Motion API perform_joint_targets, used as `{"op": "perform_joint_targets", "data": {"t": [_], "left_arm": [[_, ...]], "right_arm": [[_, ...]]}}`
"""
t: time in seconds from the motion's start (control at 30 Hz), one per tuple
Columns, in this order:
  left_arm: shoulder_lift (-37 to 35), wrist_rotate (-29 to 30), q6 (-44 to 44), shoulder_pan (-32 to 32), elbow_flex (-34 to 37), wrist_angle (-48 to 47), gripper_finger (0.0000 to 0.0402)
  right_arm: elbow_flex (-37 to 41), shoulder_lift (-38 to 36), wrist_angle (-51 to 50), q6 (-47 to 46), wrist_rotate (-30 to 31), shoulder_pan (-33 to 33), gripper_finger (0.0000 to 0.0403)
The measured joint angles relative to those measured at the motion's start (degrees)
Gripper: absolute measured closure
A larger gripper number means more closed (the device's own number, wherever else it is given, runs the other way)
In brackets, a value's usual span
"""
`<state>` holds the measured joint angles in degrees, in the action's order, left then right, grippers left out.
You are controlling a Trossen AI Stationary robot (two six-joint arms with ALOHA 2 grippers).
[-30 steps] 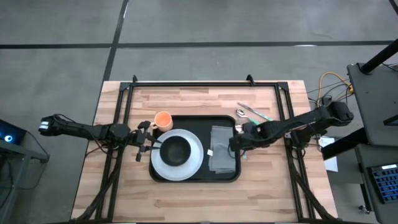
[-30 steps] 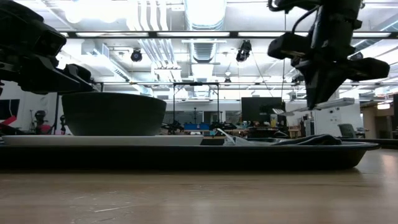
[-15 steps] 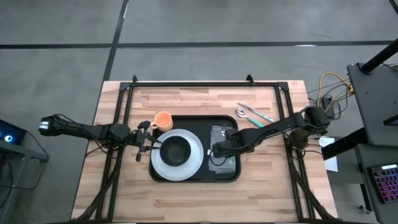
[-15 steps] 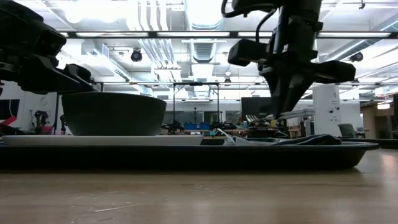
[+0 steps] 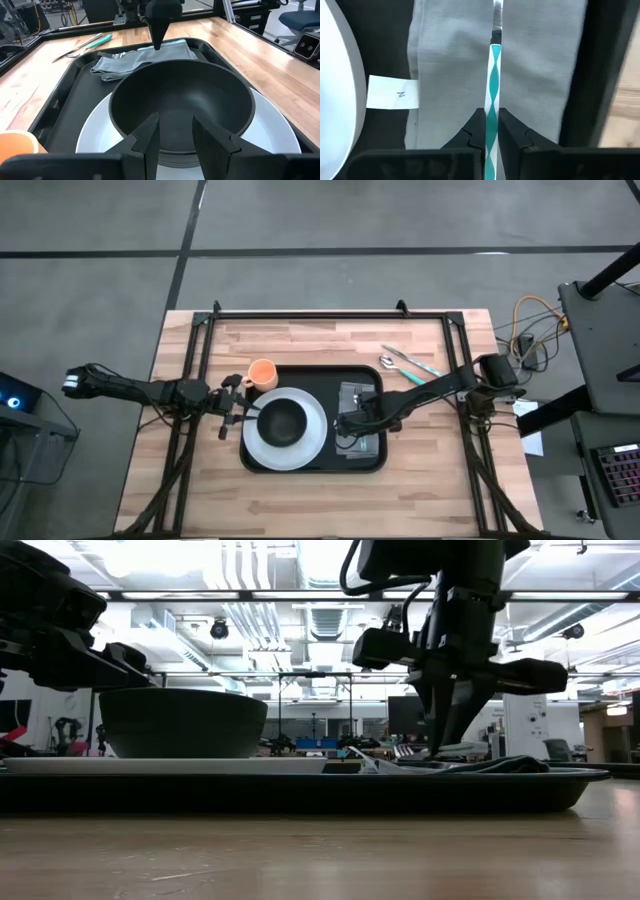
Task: Set up tray
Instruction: Put the blue fork on top of the gray napkin, then put the green spoon on the gray napkin
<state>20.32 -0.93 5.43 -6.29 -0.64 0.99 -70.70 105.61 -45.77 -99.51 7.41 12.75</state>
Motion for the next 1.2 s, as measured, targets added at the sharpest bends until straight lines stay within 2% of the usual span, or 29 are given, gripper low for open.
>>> {"op": "perform_joint_targets", "data": {"t": [0.57,1.2], "left_arm": [[0.0,0.0,0.0,0.0,0.0,0.0,0.0305],[0.0,0.0,0.0,0.0,0.0,0.0,0.0305]], "right_arm": [[0.6,1.2,1.6,-0.4,0.0,0.0,0.0378],[0.6,1.1,1.6,2.2,1.6,-0.1,0.0308]]}}
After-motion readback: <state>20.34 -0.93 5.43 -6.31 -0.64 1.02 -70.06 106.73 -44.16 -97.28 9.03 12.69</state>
